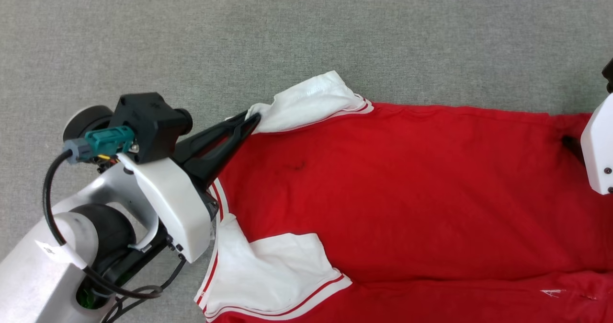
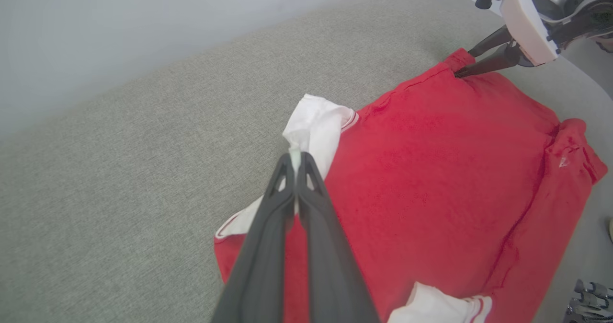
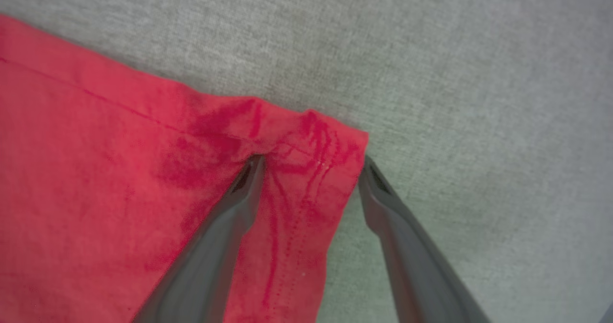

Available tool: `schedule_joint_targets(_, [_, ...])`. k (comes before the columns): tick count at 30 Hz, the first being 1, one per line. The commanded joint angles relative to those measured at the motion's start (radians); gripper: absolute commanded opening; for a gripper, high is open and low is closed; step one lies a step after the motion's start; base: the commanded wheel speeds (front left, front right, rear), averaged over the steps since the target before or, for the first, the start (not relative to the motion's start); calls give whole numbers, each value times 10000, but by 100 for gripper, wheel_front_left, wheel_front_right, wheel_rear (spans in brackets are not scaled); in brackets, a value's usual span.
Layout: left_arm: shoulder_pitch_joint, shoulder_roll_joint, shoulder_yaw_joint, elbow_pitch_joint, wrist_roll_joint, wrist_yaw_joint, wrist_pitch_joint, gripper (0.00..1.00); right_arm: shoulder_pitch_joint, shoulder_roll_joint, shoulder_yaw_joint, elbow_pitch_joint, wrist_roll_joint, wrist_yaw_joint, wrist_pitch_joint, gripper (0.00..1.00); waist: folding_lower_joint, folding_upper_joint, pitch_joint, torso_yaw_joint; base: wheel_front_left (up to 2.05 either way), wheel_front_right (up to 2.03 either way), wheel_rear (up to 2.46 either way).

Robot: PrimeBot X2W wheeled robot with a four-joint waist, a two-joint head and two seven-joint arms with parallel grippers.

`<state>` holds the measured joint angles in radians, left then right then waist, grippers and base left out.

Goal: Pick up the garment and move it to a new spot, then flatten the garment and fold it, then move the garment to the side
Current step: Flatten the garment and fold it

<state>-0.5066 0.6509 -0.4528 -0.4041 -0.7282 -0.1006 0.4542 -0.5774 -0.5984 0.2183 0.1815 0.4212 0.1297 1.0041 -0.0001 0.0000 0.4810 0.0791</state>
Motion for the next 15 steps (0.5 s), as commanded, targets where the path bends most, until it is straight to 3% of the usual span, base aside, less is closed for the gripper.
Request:
schedule_joint_targets(1, [149, 16, -50, -29, 31, 22, -64, 0, 351, 339, 509, 509, 155, 24, 111, 95, 1, 0, 52, 64, 0, 0, 0])
schedule_joint_targets(2, [149, 16, -50, -29, 31, 22, -64, 0, 351, 339, 509, 509, 155, 24, 111, 95, 1, 0, 52, 64, 0, 0, 0])
schedule_joint_targets(3, [185, 20, -47, -9, 48, 36, -94, 0, 392, 391, 567, 654, 197, 24, 133, 34, 1, 0, 53, 74, 0, 0, 0])
schedule_joint_targets(4, [238, 21, -55, 20, 59, 50, -115, 0, 402, 421, 622, 742, 200, 24, 49, 0, 1, 0, 42, 76, 0, 0, 0])
schedule_joint_targets(15, [1112, 80, 184, 463, -171, 378, -606, 0, -82, 357, 296, 1043, 255, 4, -2020, 0, 1, 0, -1005, -286, 0, 0, 0])
